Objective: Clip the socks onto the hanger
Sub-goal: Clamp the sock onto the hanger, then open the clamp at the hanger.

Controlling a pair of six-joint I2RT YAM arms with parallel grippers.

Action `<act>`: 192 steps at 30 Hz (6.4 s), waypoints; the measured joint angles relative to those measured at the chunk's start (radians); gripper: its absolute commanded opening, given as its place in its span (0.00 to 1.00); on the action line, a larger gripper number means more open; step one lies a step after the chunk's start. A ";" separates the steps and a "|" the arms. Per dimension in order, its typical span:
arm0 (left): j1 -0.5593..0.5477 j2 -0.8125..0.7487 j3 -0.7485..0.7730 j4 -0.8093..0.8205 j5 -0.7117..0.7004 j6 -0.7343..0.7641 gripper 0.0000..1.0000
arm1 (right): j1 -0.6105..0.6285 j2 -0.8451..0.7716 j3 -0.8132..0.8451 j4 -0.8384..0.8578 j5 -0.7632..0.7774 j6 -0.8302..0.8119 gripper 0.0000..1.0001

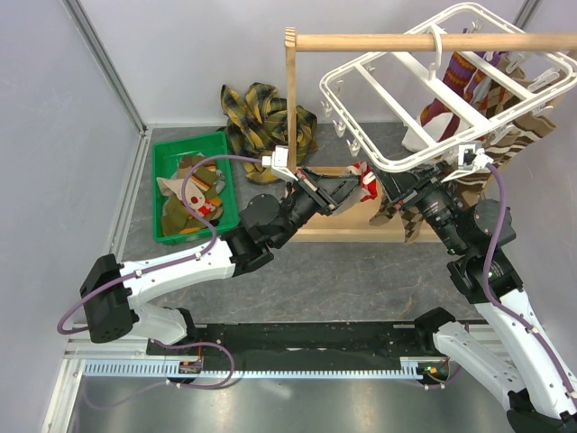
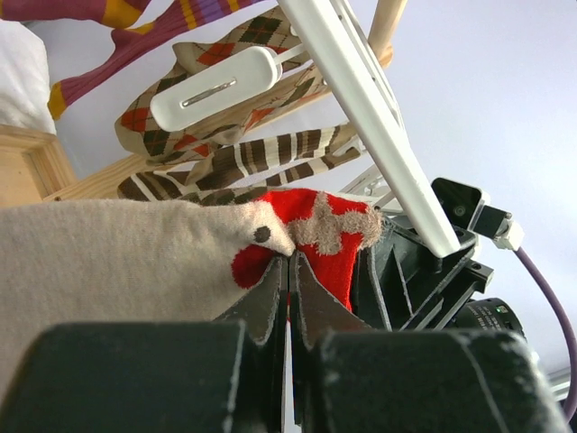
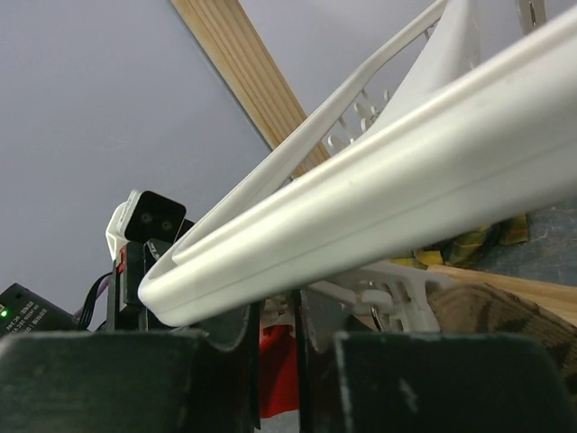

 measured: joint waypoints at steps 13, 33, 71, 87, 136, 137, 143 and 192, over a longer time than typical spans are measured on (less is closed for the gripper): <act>-0.005 0.001 0.003 -0.002 -0.006 0.043 0.43 | -0.002 0.011 0.008 -0.084 0.041 -0.051 0.72; 0.000 -0.122 -0.045 -0.003 -0.041 0.609 0.73 | -0.007 -0.024 0.027 -0.200 0.184 -0.194 0.85; 0.170 0.169 0.190 0.004 0.259 1.089 0.72 | -0.007 -0.047 0.045 -0.256 0.227 -0.292 0.89; 0.170 0.231 0.225 0.092 0.273 1.141 0.61 | -0.007 -0.047 0.045 -0.256 0.227 -0.296 0.89; 0.067 0.296 0.236 0.103 0.188 1.158 0.02 | -0.014 0.061 0.442 -0.686 -0.012 -0.335 0.89; 0.067 0.296 0.233 0.098 0.177 1.150 0.02 | -0.014 0.071 0.455 -0.694 -0.034 -0.336 0.89; 0.065 0.266 0.188 0.100 0.116 1.104 0.02 | -0.013 0.116 0.526 -0.776 -0.064 -0.349 0.89; -0.005 0.156 0.179 -0.090 0.080 1.144 0.02 | -0.009 0.204 0.451 -0.649 -0.232 -0.244 0.89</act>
